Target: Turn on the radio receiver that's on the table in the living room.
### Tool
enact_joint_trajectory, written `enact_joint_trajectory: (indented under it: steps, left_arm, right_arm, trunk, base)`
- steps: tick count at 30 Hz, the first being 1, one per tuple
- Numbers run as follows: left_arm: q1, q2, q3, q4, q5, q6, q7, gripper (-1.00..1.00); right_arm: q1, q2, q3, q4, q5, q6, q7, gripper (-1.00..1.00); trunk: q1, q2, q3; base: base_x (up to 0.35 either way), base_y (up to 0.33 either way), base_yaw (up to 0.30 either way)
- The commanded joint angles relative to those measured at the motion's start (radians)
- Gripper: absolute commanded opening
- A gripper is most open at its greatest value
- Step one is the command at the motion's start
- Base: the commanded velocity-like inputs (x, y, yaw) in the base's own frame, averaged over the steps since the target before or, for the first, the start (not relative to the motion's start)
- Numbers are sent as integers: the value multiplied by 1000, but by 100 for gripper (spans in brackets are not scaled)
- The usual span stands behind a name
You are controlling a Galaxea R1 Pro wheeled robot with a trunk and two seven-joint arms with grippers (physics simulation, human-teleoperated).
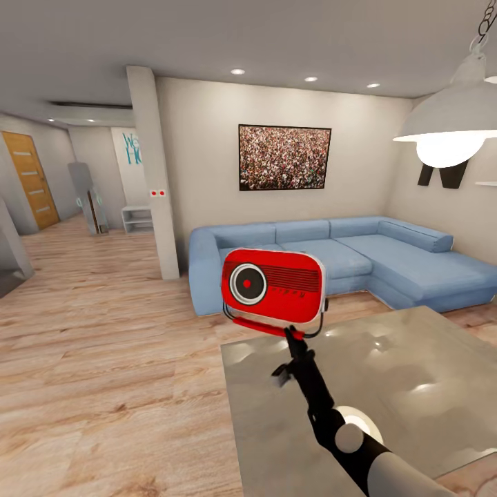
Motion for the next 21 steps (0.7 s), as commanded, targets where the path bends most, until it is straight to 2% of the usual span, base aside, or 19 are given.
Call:
enact_joint_trajectory:
  steps: [1,8,13,21]
  left_arm:
    - [0,0,0,0,0,0,0,100]
    - [0,0,0,0,0,0,0,100]
    - [0,0,0,0,0,0,0,100]
    - [0,0,1,-1,1,-2,0,100]
  right_arm:
    - [0,0,-1,1,17,7,-1,-100]
    - [2,-1,-1,15,48,36,-3,-100]
    - [3,-1,0,37,51,78,-17,-100]
    - [3,-1,-1,54,49,85,-33,-100]
  trunk:
    - [0,0,0]
    - [0,0,0]
    - [0,0,0]
    - [0,0,0]
  base:
    - [0,0,0]
    - [0,0,0]
    - [0,0,0]
    - [0,0,0]
